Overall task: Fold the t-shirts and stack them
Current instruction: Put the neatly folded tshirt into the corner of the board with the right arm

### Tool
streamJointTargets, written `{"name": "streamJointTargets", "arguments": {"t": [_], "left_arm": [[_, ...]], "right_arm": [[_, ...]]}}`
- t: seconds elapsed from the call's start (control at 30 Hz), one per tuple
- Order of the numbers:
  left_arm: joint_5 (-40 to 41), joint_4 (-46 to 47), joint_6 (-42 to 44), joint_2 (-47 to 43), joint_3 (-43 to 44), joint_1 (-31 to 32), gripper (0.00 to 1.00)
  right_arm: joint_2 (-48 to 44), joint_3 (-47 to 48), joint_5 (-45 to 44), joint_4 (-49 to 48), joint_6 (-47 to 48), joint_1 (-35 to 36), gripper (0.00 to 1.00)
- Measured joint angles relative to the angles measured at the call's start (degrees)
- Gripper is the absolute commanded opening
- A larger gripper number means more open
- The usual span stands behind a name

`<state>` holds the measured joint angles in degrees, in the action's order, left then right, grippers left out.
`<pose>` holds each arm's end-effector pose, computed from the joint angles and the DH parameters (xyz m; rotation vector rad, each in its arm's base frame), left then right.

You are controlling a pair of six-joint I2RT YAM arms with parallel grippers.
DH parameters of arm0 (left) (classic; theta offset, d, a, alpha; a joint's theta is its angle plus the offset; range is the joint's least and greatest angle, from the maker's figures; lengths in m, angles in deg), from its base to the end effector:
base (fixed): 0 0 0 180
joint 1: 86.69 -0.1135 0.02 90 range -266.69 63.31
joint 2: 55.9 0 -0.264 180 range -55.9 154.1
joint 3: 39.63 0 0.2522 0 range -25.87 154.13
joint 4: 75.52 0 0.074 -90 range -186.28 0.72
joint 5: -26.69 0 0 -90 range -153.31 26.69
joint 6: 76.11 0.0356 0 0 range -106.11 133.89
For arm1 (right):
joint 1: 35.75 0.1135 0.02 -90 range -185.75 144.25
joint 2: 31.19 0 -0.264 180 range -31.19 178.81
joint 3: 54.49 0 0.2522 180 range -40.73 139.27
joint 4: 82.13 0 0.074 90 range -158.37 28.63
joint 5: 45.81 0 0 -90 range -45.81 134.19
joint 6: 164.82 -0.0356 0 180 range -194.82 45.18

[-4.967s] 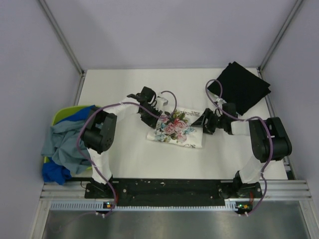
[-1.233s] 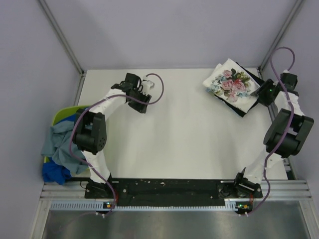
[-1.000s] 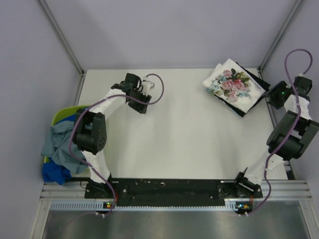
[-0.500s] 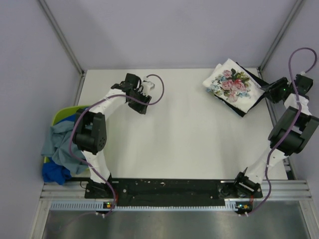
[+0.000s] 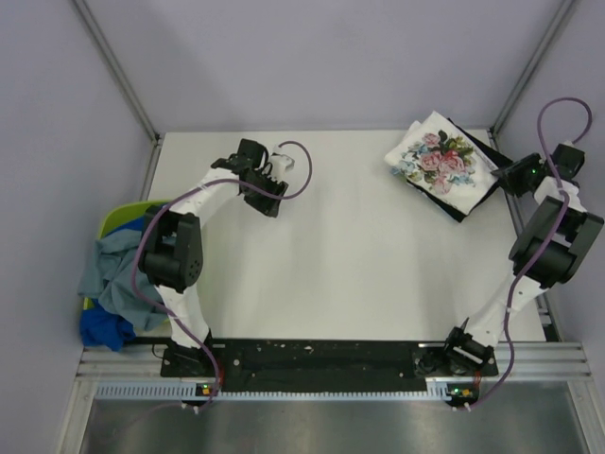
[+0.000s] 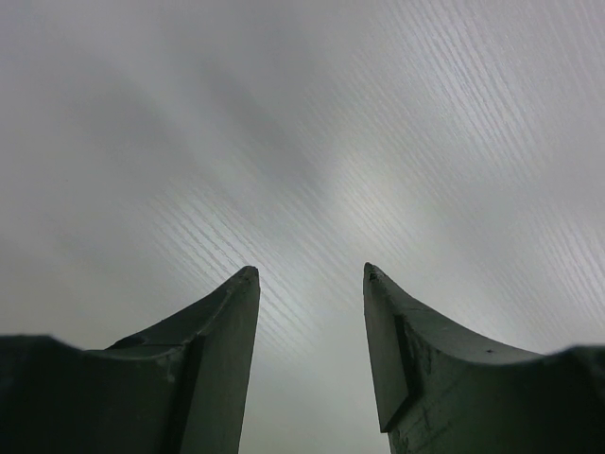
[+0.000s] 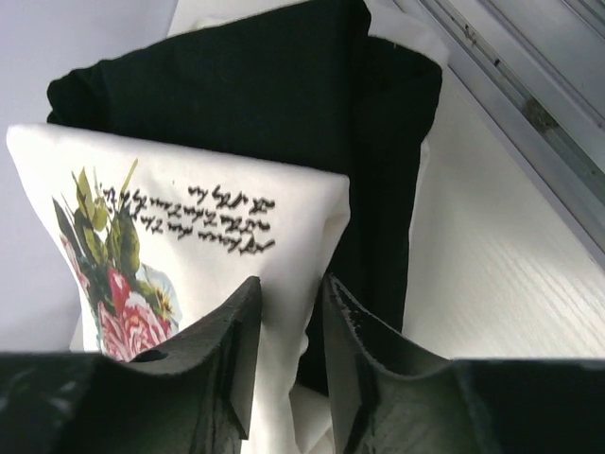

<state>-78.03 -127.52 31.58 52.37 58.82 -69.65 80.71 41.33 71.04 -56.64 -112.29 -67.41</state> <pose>0.3822 -0.1266 0.2256 0.8662 2.4844 -0.3359 0.3829 -0.2172 0.2184 1.0810 1.9961 0.5895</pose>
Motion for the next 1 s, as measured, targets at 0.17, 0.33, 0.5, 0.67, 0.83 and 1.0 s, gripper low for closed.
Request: {"name": "streamJointTargets", "arguments": {"t": [0.17,0.33,0.5,0.67,0.83,1.0], "left_arm": [[0.0,0.0,0.0,0.0,0.0,0.0,0.53],[0.1,0.0,0.0,0.0,0.0,0.0,0.53],[0.2,-0.2,0.2,0.0,0.2,0.0,0.53],[0.3,-0.6,0.3,0.0,0.9,0.0,0.53],[0.6,-1.0,0.3,0.2,0.9,0.2,0.53],[0.8,-1.2,0.5,0.8,1.1,0.2,0.53]], "right_arm": [[4.5,3.3,1.8,-0.3,-0.7,0.2,0.0],[4.9,3.7,1.1,-1.1,1.6,0.3,0.0],[0.6,-2.4,-2.4,-9.9,7.6,0.4,0.0],[-1.4,-4.0,-3.1,-18.0,13.7,0.4,0.0],[-1.4,-4.0,-3.5,-20.7,17.3,0.4,0.0],[0.6,-1.7,-4.2,-20.5,18.9,0.4,0.01]]}}
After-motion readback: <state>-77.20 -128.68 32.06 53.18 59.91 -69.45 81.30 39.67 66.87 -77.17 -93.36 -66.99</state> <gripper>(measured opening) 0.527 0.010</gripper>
